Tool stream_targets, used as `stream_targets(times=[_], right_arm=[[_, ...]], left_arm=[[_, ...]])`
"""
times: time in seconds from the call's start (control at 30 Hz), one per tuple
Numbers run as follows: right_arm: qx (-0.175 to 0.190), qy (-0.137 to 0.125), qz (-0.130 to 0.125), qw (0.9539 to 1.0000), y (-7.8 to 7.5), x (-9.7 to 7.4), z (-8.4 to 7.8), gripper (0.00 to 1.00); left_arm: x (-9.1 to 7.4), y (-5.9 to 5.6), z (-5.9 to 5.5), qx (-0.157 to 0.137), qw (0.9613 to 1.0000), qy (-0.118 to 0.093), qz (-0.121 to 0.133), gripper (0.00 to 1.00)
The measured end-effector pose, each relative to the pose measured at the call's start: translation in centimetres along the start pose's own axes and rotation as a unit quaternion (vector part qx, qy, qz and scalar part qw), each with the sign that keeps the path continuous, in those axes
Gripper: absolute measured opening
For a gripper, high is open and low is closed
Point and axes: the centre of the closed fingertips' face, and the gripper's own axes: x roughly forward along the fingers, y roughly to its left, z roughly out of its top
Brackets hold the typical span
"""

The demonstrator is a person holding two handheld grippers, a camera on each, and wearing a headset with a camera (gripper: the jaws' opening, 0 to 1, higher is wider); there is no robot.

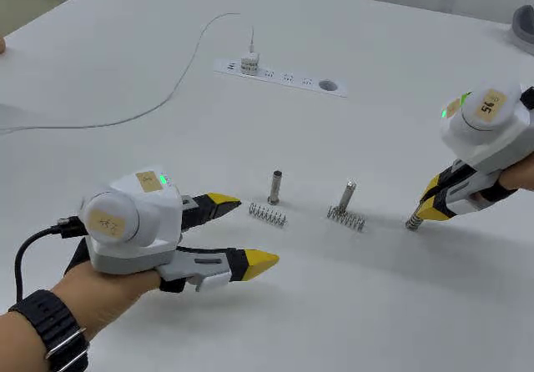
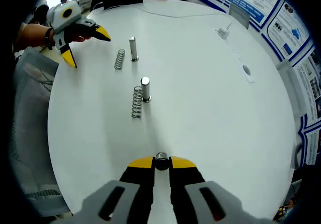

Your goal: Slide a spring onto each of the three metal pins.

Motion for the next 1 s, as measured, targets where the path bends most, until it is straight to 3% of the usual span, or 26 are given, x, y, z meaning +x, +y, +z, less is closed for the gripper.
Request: stream_targets(times=[0.6, 1.0], right_arm=[[0.004, -0.001, 0.0, 1.0, 0.0, 0.3, -0.2, 0.16], [0.002, -0.018, -0.02, 0.9996, 0.0, -1.1, 0.7, 0.23]], left_arm=[[0.1, 0.1, 0.2, 0.0, 1.0, -0.003, 0.0, 0.58], [0.3, 0.1, 0.4, 0.001, 1.0, -0.005, -0.001, 0.58]])
